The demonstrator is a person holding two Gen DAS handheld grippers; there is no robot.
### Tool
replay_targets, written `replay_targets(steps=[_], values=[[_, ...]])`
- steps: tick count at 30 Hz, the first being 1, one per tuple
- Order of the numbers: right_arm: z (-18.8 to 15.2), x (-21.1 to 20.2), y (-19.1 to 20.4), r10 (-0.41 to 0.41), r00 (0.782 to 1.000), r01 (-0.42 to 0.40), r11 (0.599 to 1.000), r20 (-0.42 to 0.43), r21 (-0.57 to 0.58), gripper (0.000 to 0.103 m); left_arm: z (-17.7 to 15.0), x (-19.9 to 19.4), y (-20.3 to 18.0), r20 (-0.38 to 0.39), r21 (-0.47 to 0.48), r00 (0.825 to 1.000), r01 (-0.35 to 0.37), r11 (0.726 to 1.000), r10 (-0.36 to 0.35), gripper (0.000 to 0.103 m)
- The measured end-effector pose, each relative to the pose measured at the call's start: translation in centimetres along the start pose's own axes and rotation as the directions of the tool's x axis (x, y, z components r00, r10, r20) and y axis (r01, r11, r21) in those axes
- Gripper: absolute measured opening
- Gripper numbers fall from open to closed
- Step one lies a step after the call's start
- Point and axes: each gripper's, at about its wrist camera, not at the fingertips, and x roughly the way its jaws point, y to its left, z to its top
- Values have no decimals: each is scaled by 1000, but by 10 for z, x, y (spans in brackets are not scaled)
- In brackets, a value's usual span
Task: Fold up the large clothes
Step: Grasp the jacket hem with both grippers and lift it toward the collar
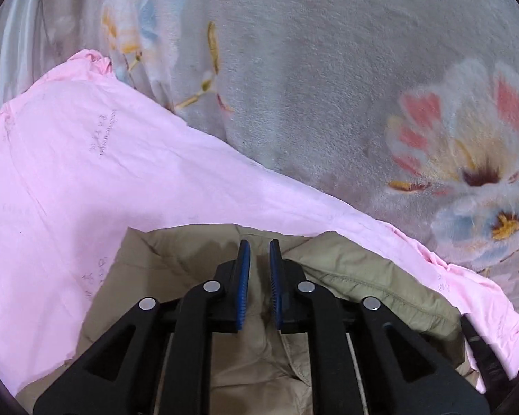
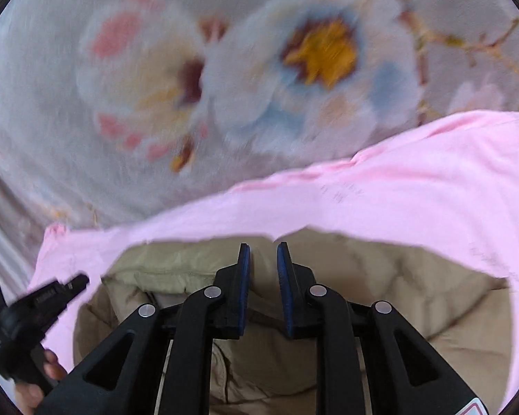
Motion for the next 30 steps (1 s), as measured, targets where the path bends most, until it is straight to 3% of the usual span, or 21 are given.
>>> replay_targets(steps=[3, 6, 10, 14, 17, 20, 23, 26, 30], values=[[-23, 14, 14, -37, 996, 25, 989, -79, -146, 15, -13, 1, -9, 5, 78, 1000, 2, 997, -3, 10], [-40, 12, 7, -85, 990, 59, 973, -110, -225, 5, -19, 2, -11, 5, 114, 1000, 3, 993, -3, 11], [-41, 12, -14, -63, 987, 39, 987, -151, -157, 3, -19, 11, -13, -16, 71, 1000, 10, 997, -9, 11], [-54, 6, -7, -114, 986, 88, 976, -122, -199, 3, -25, 25, -20, -13, 72, 1000, -23, 997, 24, 10], [-58, 2, -8, -107, 988, 82, 976, -115, -202, 3, -41, 48, -22, -69, 123, 995, -62, 990, 71, 11], [-53, -4, -15, -57, 992, 41, 990, -113, -137, 3, -57, 53, -29, -58, 223, 989, -119, 967, 135, 11], [-43, -26, -22, -55, 998, 54, 998, -34, -42, 10, -68, 54, -34, -49, 292, 983, -157, 944, 178, 6], [-34, -40, -28, -68, 997, 68, 998, 39, 14, 13, -72, 52, -33, -47, 296, 983, -154, 943, 175, 6], [-37, -16, -36, -138, 990, 138, 990, -21, 2, 13, -72, 48, -25, -48, 253, 991, -111, 961, 127, 6]])
